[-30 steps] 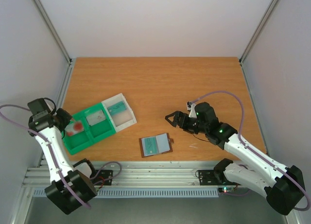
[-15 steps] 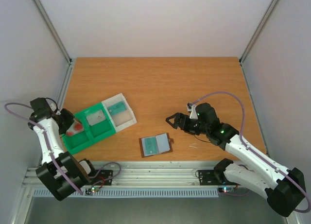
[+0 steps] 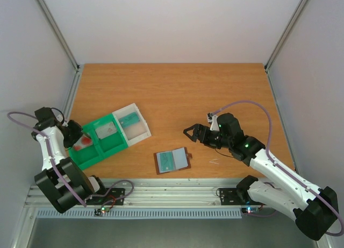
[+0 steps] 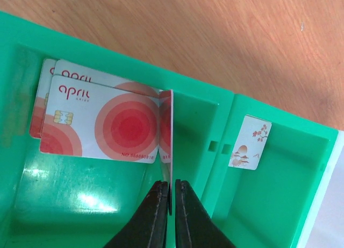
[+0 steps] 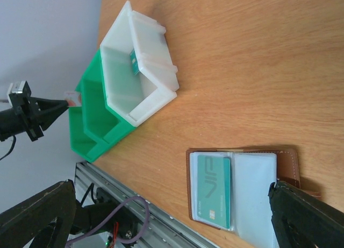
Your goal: Take the credit cards out of the card holder
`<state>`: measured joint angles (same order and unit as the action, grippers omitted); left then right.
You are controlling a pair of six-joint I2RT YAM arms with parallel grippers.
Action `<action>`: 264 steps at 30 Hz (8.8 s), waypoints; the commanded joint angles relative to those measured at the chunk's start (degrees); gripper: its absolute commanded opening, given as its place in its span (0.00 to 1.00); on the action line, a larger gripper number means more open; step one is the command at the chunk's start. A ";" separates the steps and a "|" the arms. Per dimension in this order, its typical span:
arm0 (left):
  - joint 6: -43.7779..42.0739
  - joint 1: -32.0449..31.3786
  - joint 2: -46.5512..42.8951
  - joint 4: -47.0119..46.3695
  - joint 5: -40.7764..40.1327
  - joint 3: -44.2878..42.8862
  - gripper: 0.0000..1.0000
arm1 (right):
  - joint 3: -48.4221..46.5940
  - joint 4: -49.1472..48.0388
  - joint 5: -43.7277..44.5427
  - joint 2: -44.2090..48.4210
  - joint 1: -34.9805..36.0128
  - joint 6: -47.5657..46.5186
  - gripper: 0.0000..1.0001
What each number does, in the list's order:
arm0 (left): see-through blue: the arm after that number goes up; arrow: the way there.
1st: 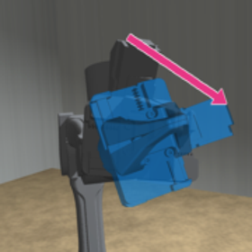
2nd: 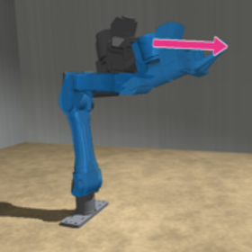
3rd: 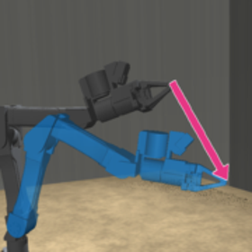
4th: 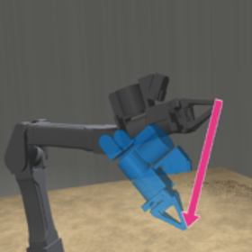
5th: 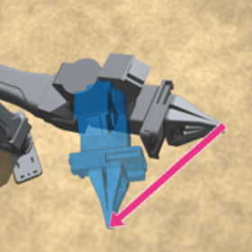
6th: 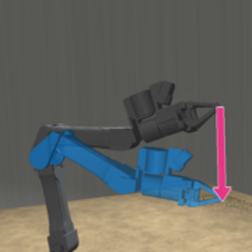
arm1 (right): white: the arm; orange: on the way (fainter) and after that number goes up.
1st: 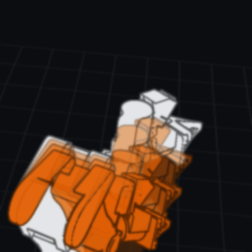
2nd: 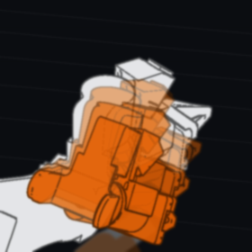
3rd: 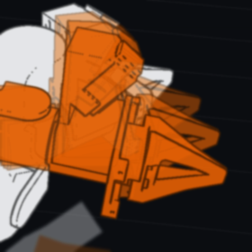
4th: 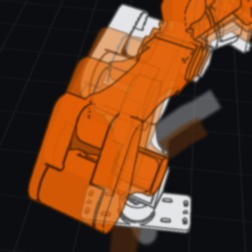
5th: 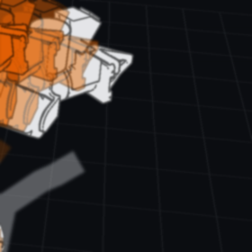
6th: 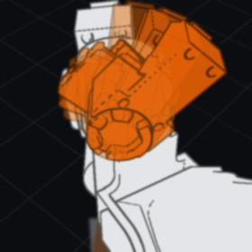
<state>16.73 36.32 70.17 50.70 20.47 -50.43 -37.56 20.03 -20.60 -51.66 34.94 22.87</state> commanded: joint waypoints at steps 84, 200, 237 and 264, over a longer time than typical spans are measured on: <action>8.72 -7.41 0.14 -5.97 -8.09 -6.24 0.69 | -1.73 -3.47 -3.87 -3.34 -0.51 3.52 0.98; 32.05 -79.56 8.89 -42.77 -1.85 22.97 0.00 | 3.37 -21.09 2.47 -39.10 16.57 0.19 0.18; 30.24 -79.56 7.84 -38.95 -3.75 22.40 0.00 | 8.63 -29.65 0.03 -35.02 15.21 2.01 0.12; 31.33 -79.58 0.36 -40.75 -5.61 24.60 0.00 | 12.57 -26.09 5.99 -25.57 14.36 3.48 0.01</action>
<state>47.79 -42.89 73.36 10.92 16.64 -26.52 -25.36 -9.96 -18.65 -81.32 49.65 26.20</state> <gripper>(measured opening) 0.008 0.022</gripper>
